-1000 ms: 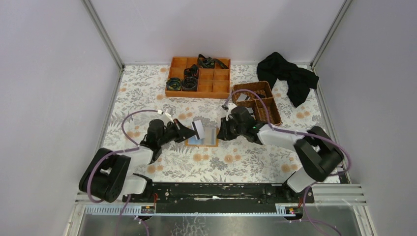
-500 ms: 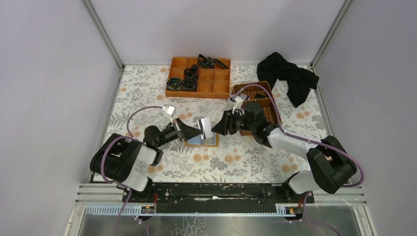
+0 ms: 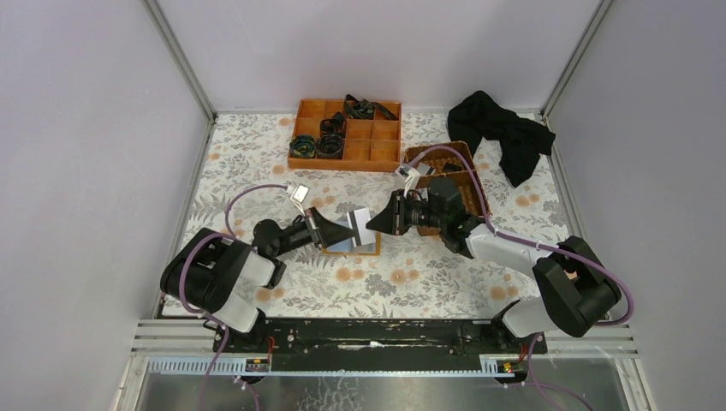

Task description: Take the credit cards out of the card holder

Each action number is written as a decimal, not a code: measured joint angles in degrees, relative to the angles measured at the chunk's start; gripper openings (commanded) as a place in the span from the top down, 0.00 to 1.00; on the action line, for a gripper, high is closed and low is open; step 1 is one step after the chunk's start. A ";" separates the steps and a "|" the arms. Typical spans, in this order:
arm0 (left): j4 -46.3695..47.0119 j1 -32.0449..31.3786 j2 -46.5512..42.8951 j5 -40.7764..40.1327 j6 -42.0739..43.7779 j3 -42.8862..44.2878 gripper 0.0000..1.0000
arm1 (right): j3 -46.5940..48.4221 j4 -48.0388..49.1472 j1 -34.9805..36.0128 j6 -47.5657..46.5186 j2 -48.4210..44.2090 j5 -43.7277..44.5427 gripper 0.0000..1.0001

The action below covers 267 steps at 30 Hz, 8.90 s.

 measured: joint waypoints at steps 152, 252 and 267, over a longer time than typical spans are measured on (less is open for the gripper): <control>-57.07 -9.05 5.09 -16.41 21.86 19.37 0.43 | 15.74 -32.79 0.44 -10.64 16.26 23.67 0.60; -67.84 -9.14 -8.04 -30.97 27.06 13.33 0.49 | 19.37 -28.13 1.60 -8.41 24.79 11.69 0.86; -77.59 -9.14 -24.04 -32.04 27.93 13.79 0.49 | 20.31 -27.52 2.10 -8.39 26.25 11.61 0.87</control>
